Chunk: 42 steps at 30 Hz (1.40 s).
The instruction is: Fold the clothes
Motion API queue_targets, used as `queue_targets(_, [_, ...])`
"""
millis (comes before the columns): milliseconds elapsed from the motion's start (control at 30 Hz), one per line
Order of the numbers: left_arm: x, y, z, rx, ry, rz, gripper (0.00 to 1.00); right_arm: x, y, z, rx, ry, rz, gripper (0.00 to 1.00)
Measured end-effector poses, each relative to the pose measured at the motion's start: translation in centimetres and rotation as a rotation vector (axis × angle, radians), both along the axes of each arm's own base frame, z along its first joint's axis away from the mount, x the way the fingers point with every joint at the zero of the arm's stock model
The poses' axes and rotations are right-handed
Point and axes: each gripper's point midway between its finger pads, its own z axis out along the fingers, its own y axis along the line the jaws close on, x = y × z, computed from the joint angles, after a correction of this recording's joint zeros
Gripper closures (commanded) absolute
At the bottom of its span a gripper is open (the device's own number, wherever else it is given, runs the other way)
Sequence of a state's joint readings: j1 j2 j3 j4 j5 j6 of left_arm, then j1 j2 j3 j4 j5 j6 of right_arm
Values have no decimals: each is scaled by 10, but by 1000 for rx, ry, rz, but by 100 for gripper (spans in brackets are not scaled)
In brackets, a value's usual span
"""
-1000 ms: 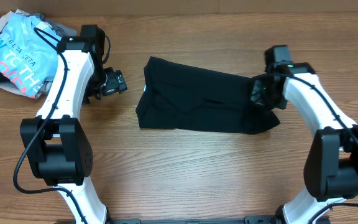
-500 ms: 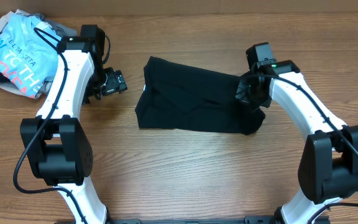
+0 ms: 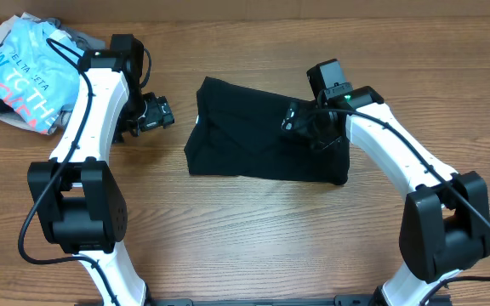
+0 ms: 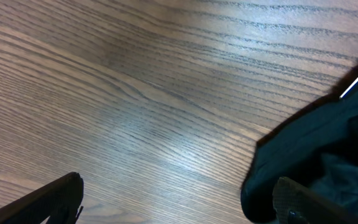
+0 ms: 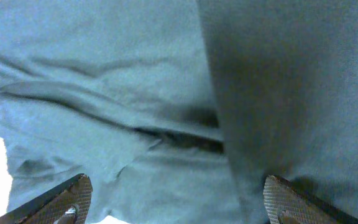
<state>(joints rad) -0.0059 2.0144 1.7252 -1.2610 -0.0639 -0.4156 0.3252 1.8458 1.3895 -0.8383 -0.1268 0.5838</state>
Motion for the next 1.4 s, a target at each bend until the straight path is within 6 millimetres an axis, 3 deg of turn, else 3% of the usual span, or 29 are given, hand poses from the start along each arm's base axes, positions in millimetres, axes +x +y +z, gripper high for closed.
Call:
queue_targets(133, [-1, 0, 0, 0, 6, 0, 0, 0, -11, 26, -4, 40, 12, 3])
queue_targets(267, [-2, 0, 0, 0, 7, 0, 0, 7, -44, 58, -38, 44, -24, 7])
queue_targets(400, [-2, 0, 0, 0, 7, 0, 0, -6, -97, 64, -131, 116, -76, 38])
queue_targets(533, [-1, 0, 0, 0, 5, 0, 0, -22, -121, 53, -182, 184, -56, 72])
queue_targets(567, [-1, 0, 0, -1, 5, 0, 0, -24, -121, 48, -186, 191, -48, 76])
queue_targets(800, [-2, 0, 0, 0, 8, 0, 0, -51, -112, -6, -201, 275, 13, 78])
queue_targets(933, [-2, 0, 0, 0, 8, 0, 0, -67, -107, -27, -178, 323, 20, 83])
queue_targets(1133, [-2, 0, 0, -1, 8, 0, 0, -65, -81, -33, -70, 300, 49, 82])
queue_targets(1400, [-3, 0, 0, -1, 11, 0, 0, -46, -22, -33, 13, 178, 104, 80])
